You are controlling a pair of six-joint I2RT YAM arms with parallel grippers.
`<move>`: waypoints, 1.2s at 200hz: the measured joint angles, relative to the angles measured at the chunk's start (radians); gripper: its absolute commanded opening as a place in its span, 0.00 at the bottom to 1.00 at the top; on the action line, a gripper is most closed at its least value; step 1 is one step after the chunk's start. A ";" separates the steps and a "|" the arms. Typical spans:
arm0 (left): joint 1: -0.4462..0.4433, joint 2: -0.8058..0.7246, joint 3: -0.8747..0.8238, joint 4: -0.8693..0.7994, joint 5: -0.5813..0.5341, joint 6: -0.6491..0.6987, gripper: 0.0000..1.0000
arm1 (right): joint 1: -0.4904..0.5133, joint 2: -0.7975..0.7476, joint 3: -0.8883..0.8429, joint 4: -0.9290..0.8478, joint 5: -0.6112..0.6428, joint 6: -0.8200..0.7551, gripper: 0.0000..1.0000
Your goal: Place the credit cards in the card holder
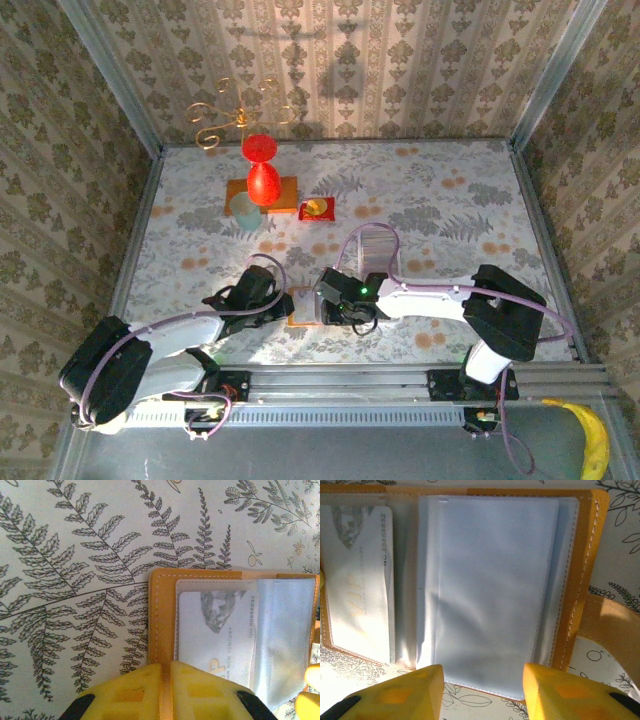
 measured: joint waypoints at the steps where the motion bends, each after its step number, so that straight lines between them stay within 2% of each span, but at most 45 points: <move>1: 0.000 0.000 0.000 0.000 -0.001 0.000 0.13 | 0.000 0.000 0.000 0.000 0.000 0.000 0.46; 240: -0.008 -0.036 -0.019 -0.013 -0.011 -0.001 0.13 | 0.003 0.030 0.012 0.106 -0.039 0.048 0.55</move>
